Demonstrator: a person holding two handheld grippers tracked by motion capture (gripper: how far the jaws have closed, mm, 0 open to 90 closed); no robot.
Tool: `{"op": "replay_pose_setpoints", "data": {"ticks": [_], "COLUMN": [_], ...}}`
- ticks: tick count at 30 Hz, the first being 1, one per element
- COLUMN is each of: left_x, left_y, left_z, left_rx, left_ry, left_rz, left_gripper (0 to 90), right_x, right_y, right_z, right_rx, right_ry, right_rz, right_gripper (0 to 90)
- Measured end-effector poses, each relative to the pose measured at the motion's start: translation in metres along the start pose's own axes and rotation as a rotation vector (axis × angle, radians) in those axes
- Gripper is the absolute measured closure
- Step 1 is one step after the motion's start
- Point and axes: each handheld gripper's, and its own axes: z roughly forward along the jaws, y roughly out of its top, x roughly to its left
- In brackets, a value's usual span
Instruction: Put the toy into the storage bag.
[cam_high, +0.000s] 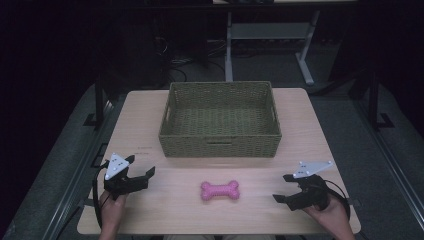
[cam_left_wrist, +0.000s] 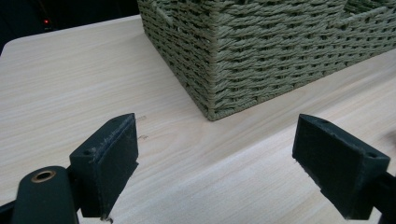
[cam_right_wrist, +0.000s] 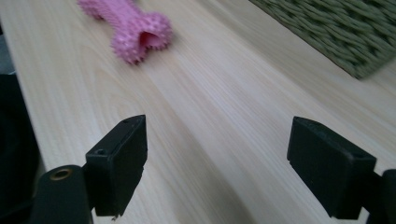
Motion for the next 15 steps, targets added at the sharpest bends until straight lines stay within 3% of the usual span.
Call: {"op": "replay_pose_setpoints", "data": {"ticks": [5, 7, 15], "left_x": [-0.001, -0.001, 0.000], "left_y": [0.000, 0.000, 0.000], "left_z": [0.000, 0.000, 0.000], "left_rx": [-0.002, -0.003, -0.007], "left_ry": [-0.003, -0.002, 0.007], "left_rz": [0.005, 0.007, -0.004], "left_gripper": [13.9, 13.9, 13.8], "right_x": [0.004, 0.007, 0.012], "right_y": [0.014, 0.026, 0.060], "right_z": [0.007, 0.015, 0.029], "right_rx": [0.024, 0.060, 0.092], "right_ry": [0.053, 0.080, 0.161], "right_rz": [-0.042, -0.073, -0.143], "right_gripper": [18.7, 18.3, 17.2]}}
